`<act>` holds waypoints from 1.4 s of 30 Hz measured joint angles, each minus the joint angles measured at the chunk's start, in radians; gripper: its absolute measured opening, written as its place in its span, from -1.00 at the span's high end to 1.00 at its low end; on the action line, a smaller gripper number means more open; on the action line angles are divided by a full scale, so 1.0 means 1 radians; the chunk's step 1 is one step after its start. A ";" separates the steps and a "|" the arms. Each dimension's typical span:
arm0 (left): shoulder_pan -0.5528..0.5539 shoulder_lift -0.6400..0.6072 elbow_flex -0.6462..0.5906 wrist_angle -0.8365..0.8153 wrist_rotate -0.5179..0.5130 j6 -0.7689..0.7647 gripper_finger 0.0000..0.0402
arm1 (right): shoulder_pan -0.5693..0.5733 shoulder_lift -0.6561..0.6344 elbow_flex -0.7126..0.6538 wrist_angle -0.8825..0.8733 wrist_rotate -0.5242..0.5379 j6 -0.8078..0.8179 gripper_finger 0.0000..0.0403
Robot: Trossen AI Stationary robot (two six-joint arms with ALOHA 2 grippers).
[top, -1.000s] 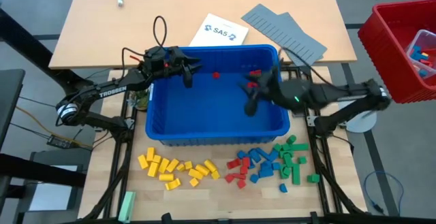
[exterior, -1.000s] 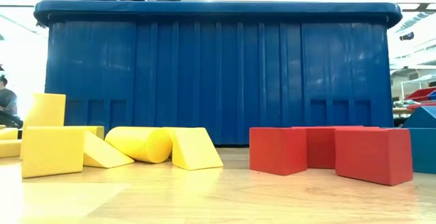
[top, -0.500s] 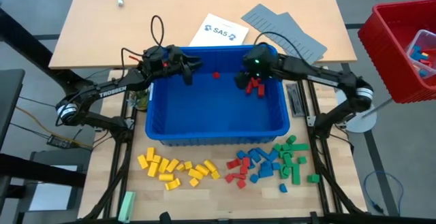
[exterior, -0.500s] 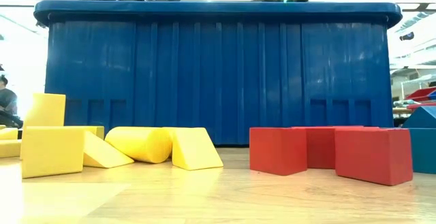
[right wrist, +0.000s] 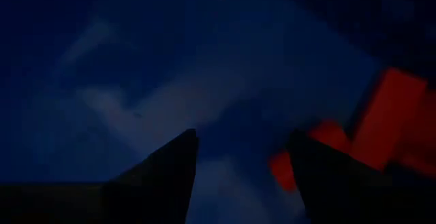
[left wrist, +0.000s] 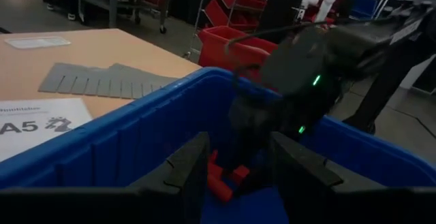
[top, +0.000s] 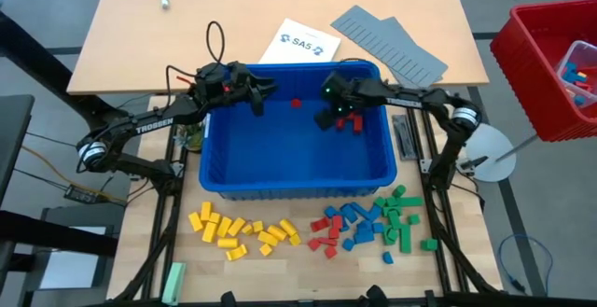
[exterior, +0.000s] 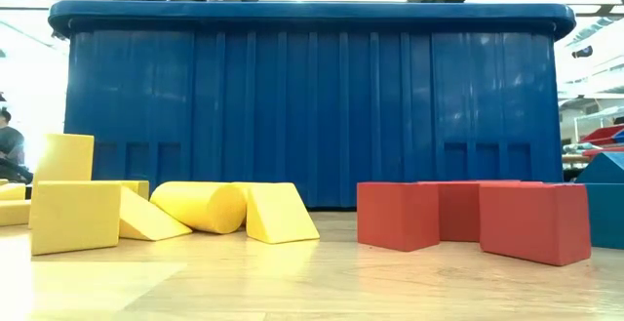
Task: Sort blocks
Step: Remove the red block from the blue bin
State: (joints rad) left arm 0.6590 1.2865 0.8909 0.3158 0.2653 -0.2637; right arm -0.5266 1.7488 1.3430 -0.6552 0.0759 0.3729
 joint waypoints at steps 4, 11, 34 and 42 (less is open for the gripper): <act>0.000 0.000 0.000 0.000 0.001 -0.003 0.19 | -0.002 0.054 0.000 -0.077 0.031 0.014 -0.09; 0.000 0.000 0.000 0.002 0.000 -0.003 0.19 | -0.006 0.125 0.000 -0.154 0.100 0.027 -0.06; 0.000 0.000 0.000 0.003 -0.005 -0.003 0.19 | -0.039 0.258 0.002 -0.008 0.142 0.094 0.29; 0.000 0.000 0.000 0.001 -0.005 -0.003 0.19 | -0.038 0.259 0.002 0.024 0.168 0.012 0.43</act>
State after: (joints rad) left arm 0.6590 1.2865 0.8909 0.3172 0.2604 -0.2665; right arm -0.5648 2.0080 1.3445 -0.6314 0.2443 0.3850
